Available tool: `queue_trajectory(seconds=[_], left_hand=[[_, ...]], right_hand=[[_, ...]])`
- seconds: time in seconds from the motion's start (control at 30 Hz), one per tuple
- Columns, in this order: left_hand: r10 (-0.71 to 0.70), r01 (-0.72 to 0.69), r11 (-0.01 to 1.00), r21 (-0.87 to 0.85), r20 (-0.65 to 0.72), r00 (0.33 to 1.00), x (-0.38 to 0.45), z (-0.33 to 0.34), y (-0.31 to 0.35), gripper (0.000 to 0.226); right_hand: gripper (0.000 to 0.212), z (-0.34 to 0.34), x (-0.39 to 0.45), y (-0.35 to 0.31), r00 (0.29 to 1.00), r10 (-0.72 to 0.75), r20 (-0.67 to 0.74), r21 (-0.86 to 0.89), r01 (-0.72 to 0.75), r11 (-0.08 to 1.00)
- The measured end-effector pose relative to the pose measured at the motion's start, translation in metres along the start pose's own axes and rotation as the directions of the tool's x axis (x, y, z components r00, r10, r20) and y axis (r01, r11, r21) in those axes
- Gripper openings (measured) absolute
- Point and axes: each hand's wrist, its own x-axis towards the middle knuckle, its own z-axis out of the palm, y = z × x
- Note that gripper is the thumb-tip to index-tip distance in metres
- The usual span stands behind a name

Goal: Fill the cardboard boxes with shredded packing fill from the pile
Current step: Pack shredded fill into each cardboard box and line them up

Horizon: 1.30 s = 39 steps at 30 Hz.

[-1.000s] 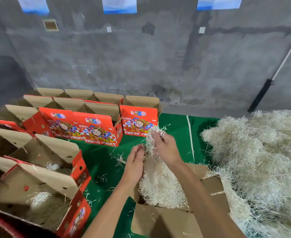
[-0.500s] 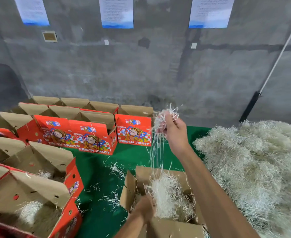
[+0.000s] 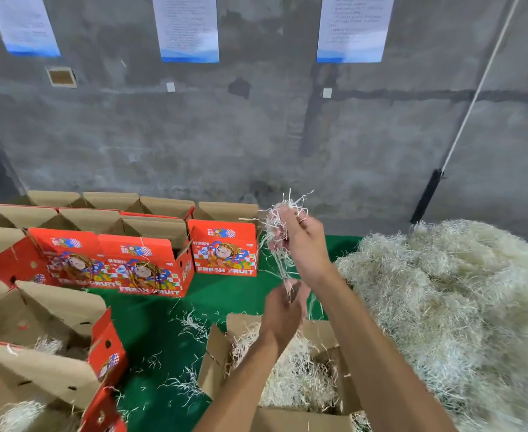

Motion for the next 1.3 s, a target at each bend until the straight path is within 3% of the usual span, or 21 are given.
queue_trajectory(seconds=[0.13,0.27,0.37,0.43,0.5,0.6,0.7,0.73,0.8,0.83,0.9,0.97,1.1,1.23,1.3], left_hand=[[-0.067,0.069,0.997,-0.024,0.081,0.994,-0.029,0.023,-0.054,0.055],[-0.375,0.358,0.884,0.3,0.0,0.927,-0.044,0.039,-0.101,0.041],[-0.491,0.466,0.841,0.273,0.025,0.871,-0.05,0.035,-0.116,0.039],[-0.483,0.456,0.861,0.224,0.082,0.872,-0.053,0.025,-0.119,0.043],[-0.38,0.352,0.917,0.188,0.143,0.914,-0.051,0.018,-0.109,0.043],[-0.29,0.273,0.951,0.144,0.119,0.95,-0.035,0.01,-0.076,0.037],[-0.284,0.294,0.933,-0.207,0.076,0.956,-0.018,0.007,-0.031,0.02],[-0.232,0.231,0.951,-0.205,0.016,0.972,-0.01,0.006,-0.017,0.034],[-0.179,0.179,0.984,0.005,-0.066,0.982,0.008,0.005,0.01,0.079],[-0.172,0.174,0.984,0.027,-0.061,0.983,0.017,0.005,0.023,0.083],[-0.165,0.166,0.986,-0.002,0.048,0.985,0.034,0.008,0.04,0.052],[-0.162,0.163,0.987,0.008,0.142,0.976,0.046,0.011,0.047,0.021],[-0.163,0.129,0.974,0.184,0.184,0.969,0.053,0.031,0.043,0.014],[-0.319,0.29,0.946,0.147,0.241,0.917,0.055,0.077,0.04,0.015],[-0.289,0.272,0.957,0.104,0.219,0.932,0.062,0.105,0.055,0.017]], right_hand=[[0.06,-0.012,0.011,-0.014,0.998,-0.042,-0.053,0.072,0.045,0.996],[0.052,-0.028,0.016,-0.024,0.993,-0.066,-0.098,0.092,0.075,0.993],[0.051,-0.036,0.018,-0.029,0.988,-0.096,-0.125,0.103,0.109,0.989],[0.051,-0.043,0.019,-0.031,0.985,-0.114,-0.129,0.111,0.129,0.985],[0.047,-0.051,0.018,-0.029,0.986,-0.121,-0.118,0.113,0.134,0.984],[0.03,-0.056,0.018,-0.022,0.99,-0.07,-0.122,0.127,0.085,0.988],[0.027,-0.05,0.016,-0.012,0.994,-0.012,-0.108,0.126,0.026,0.992],[0.029,-0.048,0.016,-0.009,0.996,0.001,-0.088,0.112,0.009,0.994],[0.035,-0.045,0.015,-0.004,1.0,0.006,-0.028,0.052,-0.004,0.999],[0.04,-0.045,0.015,-0.003,1.0,0.001,-0.005,0.018,-0.001,1.0],[0.046,-0.05,0.014,-0.006,0.999,-0.025,-0.034,-0.049,0.024,0.999],[0.047,-0.067,0.016,-0.012,0.982,-0.096,-0.16,-0.15,0.073,0.986],[0.052,-0.129,0.016,-0.024,0.882,-0.201,-0.427,-0.319,0.061,0.946],[0.051,-0.175,-0.01,-0.018,0.85,-0.186,-0.493,-0.331,0.015,0.943],[0.05,-0.19,-0.024,-0.008,0.853,-0.155,-0.498,-0.344,-0.031,0.938]])
